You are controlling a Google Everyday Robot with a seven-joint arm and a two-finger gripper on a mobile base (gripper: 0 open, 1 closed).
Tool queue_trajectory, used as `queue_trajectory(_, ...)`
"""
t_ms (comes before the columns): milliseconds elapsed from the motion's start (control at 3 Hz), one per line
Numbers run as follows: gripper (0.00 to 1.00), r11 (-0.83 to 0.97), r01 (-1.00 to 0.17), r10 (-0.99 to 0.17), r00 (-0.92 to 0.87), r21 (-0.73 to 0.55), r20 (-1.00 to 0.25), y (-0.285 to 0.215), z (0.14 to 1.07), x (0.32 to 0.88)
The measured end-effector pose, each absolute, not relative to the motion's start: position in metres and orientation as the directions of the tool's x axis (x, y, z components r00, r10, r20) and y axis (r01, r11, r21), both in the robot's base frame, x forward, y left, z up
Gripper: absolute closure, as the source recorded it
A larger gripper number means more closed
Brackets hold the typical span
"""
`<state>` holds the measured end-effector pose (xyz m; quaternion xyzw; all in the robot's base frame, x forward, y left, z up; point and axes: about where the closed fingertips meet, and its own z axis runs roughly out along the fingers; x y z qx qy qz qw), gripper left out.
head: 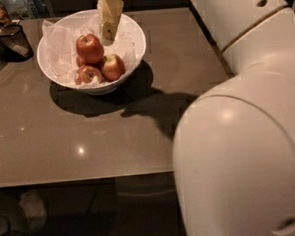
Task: Pick apple from white bowl
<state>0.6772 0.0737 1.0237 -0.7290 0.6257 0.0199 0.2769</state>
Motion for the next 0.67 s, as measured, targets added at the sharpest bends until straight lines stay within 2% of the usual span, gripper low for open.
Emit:
queue_trajectory(333, 0.16, -0.091, -0.929, -0.893, 0.236, -0.359, -0.383, 0.091, 1.01, 0.695)
queue_trajectory(667, 0.24, -0.107, -0.933, -0.887, 0.245, -0.343, -0.39, 0.103, 0.998, 0.706)
